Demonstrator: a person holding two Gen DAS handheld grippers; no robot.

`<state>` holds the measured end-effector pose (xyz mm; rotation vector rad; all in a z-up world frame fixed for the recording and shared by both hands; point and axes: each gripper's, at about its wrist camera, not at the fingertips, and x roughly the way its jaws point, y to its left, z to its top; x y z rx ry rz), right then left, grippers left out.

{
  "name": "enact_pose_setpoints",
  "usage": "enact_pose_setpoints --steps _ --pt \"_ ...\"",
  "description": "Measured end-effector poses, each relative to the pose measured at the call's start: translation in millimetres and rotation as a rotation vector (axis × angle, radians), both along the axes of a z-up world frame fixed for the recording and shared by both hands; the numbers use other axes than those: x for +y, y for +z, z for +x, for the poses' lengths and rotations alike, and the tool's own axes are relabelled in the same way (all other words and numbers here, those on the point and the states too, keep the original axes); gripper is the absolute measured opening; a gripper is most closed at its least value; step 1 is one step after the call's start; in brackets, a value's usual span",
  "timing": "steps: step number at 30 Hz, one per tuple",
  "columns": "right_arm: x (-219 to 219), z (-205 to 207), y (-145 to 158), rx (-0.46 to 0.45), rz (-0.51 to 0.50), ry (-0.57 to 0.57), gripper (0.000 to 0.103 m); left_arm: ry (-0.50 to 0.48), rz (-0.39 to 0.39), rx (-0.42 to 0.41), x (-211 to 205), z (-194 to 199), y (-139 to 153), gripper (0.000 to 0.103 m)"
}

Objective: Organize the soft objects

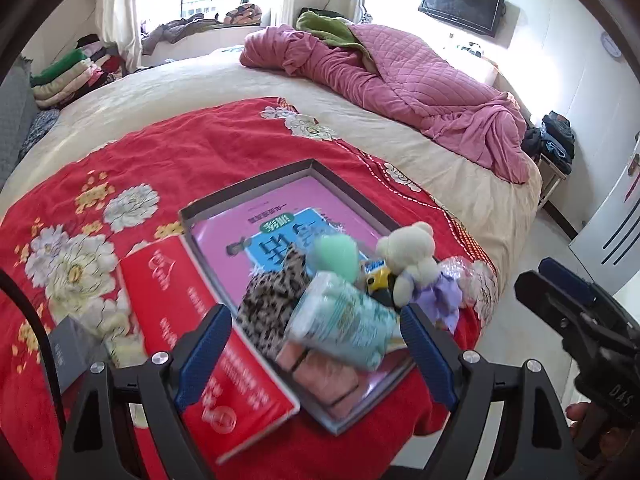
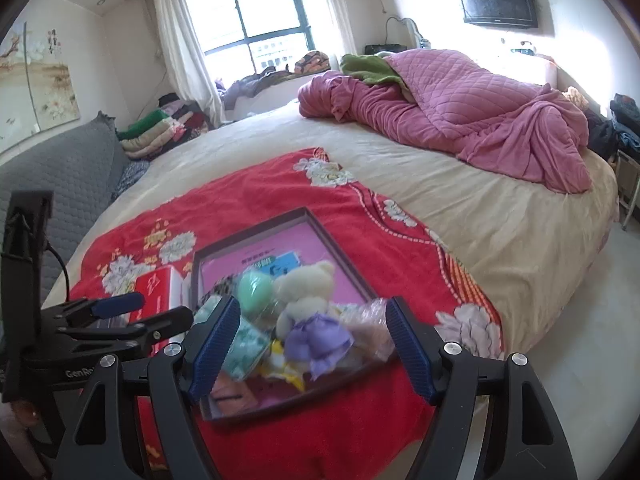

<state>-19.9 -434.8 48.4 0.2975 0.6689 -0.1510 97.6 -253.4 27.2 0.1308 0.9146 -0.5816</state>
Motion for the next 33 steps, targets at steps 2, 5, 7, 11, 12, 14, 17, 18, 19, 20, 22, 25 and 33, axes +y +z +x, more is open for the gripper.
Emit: enact_pose_setpoints --steps 2,5,7,11,12,14,17,18,19,20,22,25,33 --pt "6.6 -7.2 0.8 -0.008 0.004 0.006 0.076 0.013 0.011 -0.007 7.4 -7.3 2.4 0.086" --pt "19.3 -21.3 7.8 -0.035 -0.004 0.014 0.076 0.024 0.019 -0.027 17.0 -21.4 6.6 0.086" --pt "27.5 -28.2 13.2 -0.043 -0.021 0.016 0.076 0.032 0.019 -0.033 23.7 -29.0 9.6 0.086" --pt "49.6 -43.6 24.5 -0.053 -0.082 0.014 0.076 0.055 0.013 -0.03 39.9 -44.5 15.1 0.086" --pt "54.6 -48.5 27.3 -0.056 -0.095 0.009 0.076 0.06 0.011 -0.027 44.7 -48.2 16.2 0.086" --pt "59.8 -57.0 29.4 -0.057 -0.086 -0.003 0.076 0.073 0.01 -0.029 54.2 -55.2 18.6 0.086" --pt "68.8 -68.7 28.3 -0.046 -0.07 -0.026 0.077 0.088 0.007 -0.032 67.5 -65.5 21.2 0.086" --pt "72.5 -72.0 27.3 -0.041 -0.081 -0.035 0.077 0.089 0.008 -0.035 72.4 -69.5 22.3 0.086" --pt "77.4 -74.5 26.0 -0.032 -0.092 -0.031 0.077 0.088 0.009 -0.039 75.5 -72.8 22.9 0.086" --pt "81.3 -75.3 24.8 -0.023 -0.102 -0.025 0.077 0.091 0.013 -0.04 79.1 -76.0 23.1 0.086" --pt "87.5 -77.3 22.4 -0.002 -0.109 -0.025 0.077 0.098 0.017 -0.039 87.1 -82.6 24.0 0.086" --pt "94.7 -82.5 18.7 0.021 -0.101 -0.036 0.077 0.104 0.023 -0.031 95.8 -91.0 23.5 0.086" --pt "105.5 -93.2 16.4 0.042 -0.113 -0.041 0.077 0.12 0.052 -0.043 106.8 -106.8 23.8 0.086"
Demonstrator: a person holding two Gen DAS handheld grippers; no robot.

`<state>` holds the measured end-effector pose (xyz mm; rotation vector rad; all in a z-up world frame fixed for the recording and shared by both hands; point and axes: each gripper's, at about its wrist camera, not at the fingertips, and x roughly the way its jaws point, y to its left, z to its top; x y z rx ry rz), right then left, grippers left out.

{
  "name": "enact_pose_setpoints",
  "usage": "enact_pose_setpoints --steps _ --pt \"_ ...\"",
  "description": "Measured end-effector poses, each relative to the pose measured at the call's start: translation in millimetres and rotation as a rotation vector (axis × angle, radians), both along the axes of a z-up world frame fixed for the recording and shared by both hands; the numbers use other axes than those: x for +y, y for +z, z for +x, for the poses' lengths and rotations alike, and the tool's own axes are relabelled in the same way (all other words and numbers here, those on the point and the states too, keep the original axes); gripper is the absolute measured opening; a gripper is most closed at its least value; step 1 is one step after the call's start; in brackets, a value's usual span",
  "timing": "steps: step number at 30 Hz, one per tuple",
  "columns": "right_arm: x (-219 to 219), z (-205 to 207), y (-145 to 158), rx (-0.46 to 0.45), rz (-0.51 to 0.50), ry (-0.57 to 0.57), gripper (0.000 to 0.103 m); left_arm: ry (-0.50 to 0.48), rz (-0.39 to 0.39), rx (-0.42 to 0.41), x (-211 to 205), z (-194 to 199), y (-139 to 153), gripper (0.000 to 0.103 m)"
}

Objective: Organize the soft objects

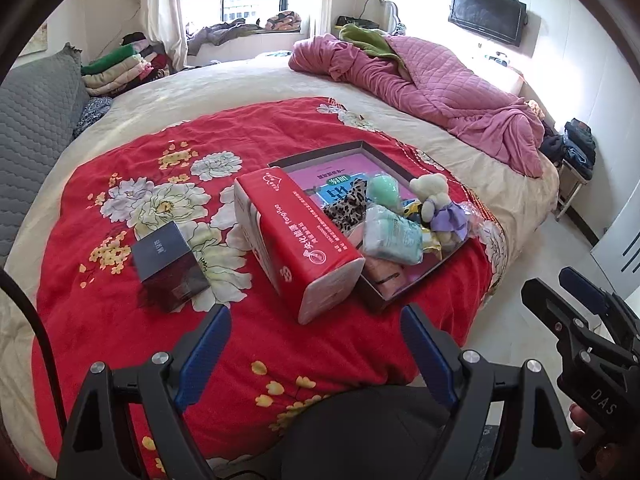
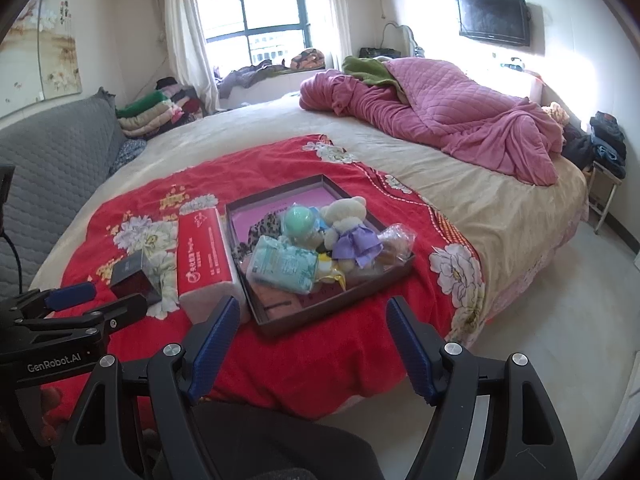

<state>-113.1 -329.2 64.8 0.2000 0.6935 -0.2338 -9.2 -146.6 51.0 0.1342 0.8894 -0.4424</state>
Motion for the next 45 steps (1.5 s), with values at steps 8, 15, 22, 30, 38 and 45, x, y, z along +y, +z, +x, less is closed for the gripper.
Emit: enact_pose_setpoints --steps 8,15,22,30,38,45 --pt "8.6 -7.1 5.7 -0.015 -0.038 -0.006 0.077 0.004 -0.015 -0.003 2.0 -8.7 -0.8 0.086" --pt "9.9 -10.4 5.5 -0.032 -0.058 -0.013 0.077 0.009 -0.014 -0.005 2.4 -10.0 -3.2 0.086" --pt "6.0 -8.9 -2.4 -0.018 -0.045 -0.012 0.077 0.015 -0.003 -0.009 -2.9 -13.5 -8.7 0.086" --pt "1.5 -6.8 -12.7 -0.002 -0.022 -0.016 0.077 0.022 0.012 -0.005 -9.5 -14.0 -14.0 0.086" --pt "3.3 -6.9 -16.2 0.011 -0.014 -0.009 0.077 0.019 0.013 0.003 -11.6 -15.1 -16.7 0.086" --pt "5.4 -5.6 -17.7 0.016 -0.016 -0.001 0.077 0.029 0.009 0.005 -9.7 -14.2 -17.3 0.086"
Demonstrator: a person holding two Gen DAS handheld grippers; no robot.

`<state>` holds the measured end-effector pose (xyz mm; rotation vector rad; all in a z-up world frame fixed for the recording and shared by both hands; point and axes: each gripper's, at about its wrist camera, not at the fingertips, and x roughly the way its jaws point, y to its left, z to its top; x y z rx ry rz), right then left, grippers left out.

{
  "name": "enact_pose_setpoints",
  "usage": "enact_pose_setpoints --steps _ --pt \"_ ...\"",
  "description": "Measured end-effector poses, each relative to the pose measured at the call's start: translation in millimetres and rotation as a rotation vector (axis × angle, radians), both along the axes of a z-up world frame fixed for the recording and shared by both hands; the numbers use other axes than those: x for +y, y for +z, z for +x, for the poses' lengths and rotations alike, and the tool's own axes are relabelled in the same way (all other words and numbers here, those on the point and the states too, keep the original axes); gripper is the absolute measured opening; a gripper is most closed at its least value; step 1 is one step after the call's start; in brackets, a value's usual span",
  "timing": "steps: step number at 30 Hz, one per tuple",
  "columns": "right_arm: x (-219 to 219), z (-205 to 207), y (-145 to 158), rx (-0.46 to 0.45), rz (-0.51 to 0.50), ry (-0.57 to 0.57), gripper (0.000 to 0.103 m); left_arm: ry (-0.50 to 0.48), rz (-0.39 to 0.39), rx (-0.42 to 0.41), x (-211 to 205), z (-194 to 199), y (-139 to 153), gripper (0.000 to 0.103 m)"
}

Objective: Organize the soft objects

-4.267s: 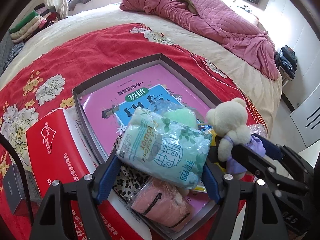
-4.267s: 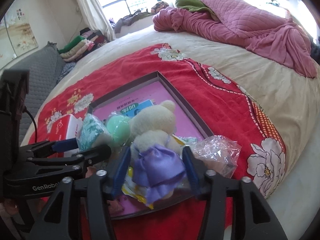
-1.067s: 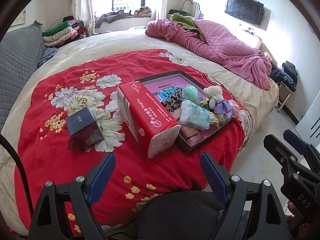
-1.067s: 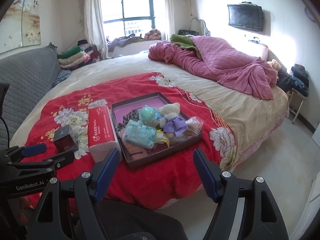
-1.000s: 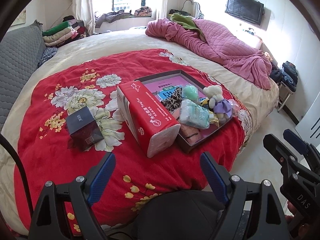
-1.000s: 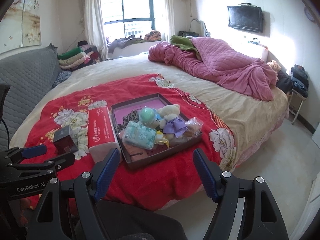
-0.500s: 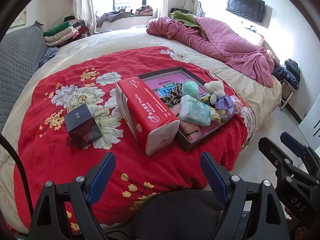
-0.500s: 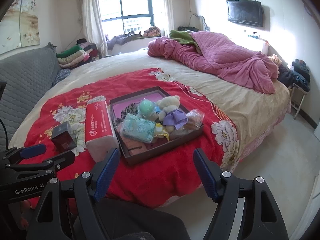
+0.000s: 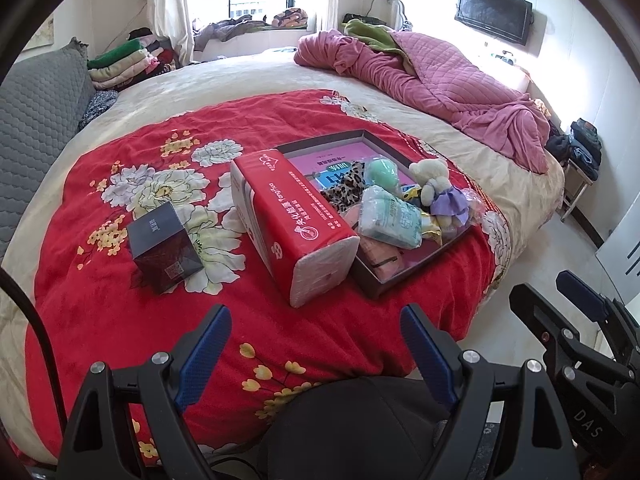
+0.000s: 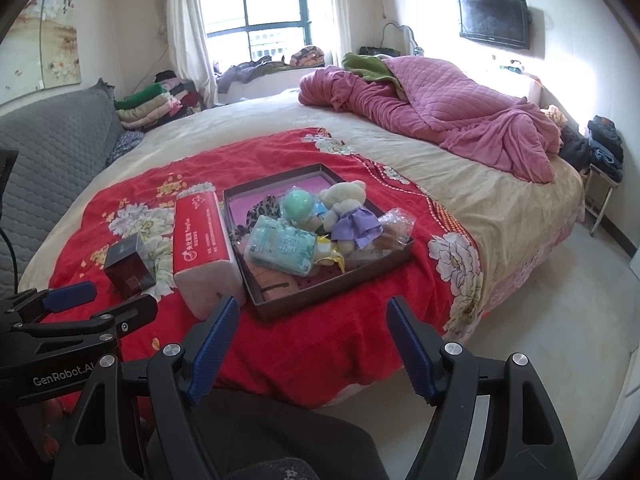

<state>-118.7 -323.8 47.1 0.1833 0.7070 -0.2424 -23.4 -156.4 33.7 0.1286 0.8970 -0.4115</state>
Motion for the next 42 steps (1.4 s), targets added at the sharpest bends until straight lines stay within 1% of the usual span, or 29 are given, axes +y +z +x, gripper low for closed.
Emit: enact_pose_setpoints --steps 42 --pt "-1.1 -0.3 0.3 -0.002 0.001 -0.008 0.077 0.003 0.016 0.025 0.7 0.4 -6.3 0.086"
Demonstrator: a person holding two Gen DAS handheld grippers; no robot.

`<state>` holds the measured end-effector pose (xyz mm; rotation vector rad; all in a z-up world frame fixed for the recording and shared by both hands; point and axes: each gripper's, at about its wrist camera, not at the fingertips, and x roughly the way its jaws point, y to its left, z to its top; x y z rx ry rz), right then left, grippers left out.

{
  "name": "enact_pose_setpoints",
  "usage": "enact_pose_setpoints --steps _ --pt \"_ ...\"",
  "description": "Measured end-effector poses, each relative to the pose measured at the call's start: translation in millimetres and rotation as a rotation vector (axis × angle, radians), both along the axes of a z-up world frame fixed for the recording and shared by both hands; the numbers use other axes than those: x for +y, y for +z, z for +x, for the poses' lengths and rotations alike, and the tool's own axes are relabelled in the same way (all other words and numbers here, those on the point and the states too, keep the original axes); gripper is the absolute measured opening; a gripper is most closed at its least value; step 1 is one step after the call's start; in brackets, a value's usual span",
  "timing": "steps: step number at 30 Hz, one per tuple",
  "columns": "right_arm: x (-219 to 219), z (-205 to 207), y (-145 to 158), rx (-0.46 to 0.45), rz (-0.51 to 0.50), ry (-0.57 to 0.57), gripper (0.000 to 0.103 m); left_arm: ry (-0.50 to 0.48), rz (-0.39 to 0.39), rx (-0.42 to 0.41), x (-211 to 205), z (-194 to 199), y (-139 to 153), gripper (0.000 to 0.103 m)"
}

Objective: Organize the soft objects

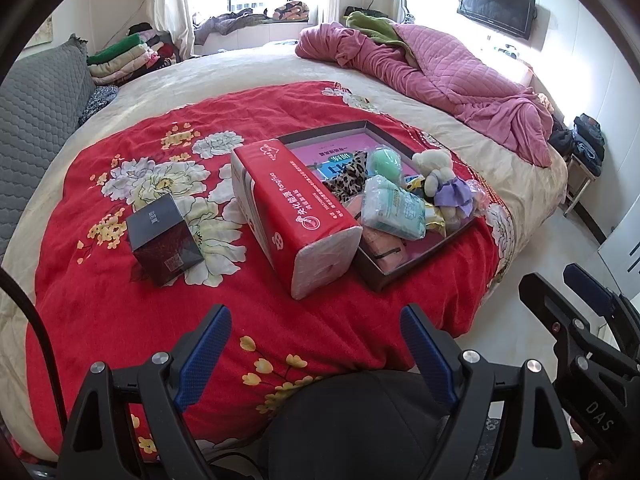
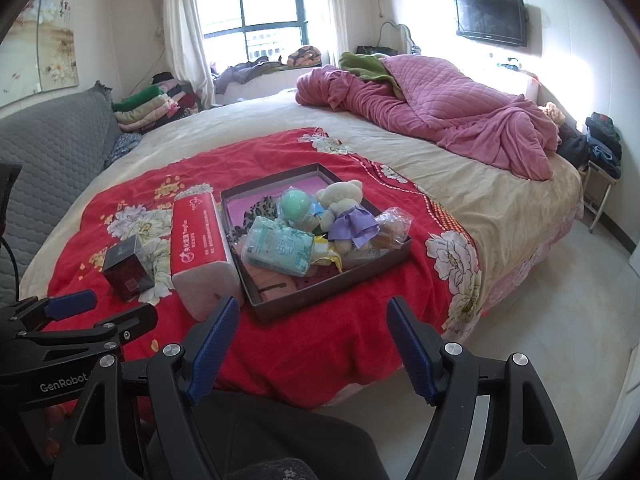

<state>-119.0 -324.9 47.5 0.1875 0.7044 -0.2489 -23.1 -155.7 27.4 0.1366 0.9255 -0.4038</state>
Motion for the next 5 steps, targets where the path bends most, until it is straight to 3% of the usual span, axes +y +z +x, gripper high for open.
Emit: enact_pose_setpoints --steps 5 --pt "-0.2 0.1 -1.2 0.006 0.002 0.002 0.077 0.001 0.011 0.004 -0.5 1.6 -3.9 0.086"
